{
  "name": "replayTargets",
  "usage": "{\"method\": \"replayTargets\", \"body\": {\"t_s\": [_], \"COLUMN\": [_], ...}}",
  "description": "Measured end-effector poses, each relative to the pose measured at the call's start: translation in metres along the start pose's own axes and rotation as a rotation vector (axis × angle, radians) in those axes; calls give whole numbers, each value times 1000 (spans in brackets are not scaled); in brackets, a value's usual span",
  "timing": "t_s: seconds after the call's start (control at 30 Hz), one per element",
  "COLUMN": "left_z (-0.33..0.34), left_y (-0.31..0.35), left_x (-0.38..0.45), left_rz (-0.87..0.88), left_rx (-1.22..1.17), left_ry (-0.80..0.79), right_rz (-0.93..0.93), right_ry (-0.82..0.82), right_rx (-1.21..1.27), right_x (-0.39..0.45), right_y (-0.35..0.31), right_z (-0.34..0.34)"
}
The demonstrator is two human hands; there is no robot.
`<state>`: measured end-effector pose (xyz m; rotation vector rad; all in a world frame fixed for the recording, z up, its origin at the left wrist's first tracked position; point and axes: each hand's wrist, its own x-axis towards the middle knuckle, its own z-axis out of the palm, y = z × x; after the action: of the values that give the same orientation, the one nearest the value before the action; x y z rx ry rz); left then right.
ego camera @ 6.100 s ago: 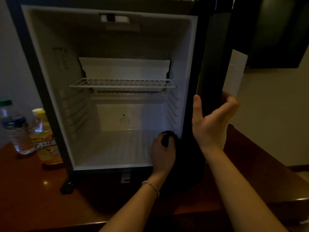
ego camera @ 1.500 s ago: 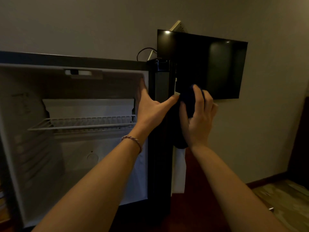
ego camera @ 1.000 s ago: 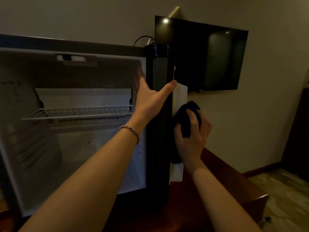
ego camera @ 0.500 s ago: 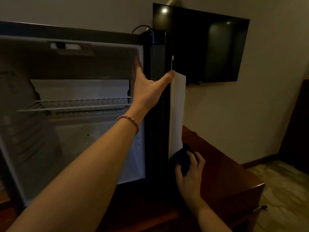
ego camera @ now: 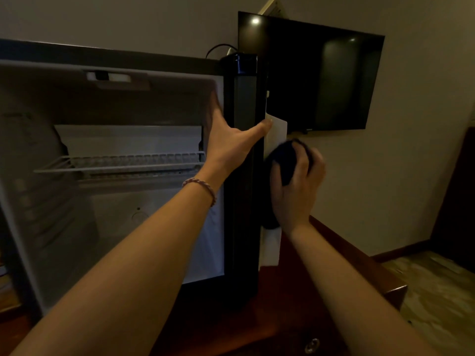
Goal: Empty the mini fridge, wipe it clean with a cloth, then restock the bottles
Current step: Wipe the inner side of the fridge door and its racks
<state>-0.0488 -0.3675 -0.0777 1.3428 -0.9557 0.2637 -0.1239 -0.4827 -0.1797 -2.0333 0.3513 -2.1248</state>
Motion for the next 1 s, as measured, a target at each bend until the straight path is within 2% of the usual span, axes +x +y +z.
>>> {"method": "replayTargets", "body": {"t_s": [0.17, 0.33, 0.53, 0.77, 1.0], "left_z": [2, 2, 0, -1, 0], "left_y": [0, -1, 1, 1, 0], "left_x": [0, 1, -2, -2, -2], "left_rz": [11, 17, 0, -18, -8], "left_rx": [7, 6, -18, -15, -11], "left_ry": [8, 2, -14, -34, -19], "right_rz": [-16, -15, -7, 110, 229], "right_ry": [78, 87, 15, -129, -243], "right_rx": [-25, -53, -37, 14, 29], "right_x": [68, 71, 10, -93, -150], "right_y": [-17, -19, -1, 22, 37], "right_z": [6, 10, 4, -13, -30]}}
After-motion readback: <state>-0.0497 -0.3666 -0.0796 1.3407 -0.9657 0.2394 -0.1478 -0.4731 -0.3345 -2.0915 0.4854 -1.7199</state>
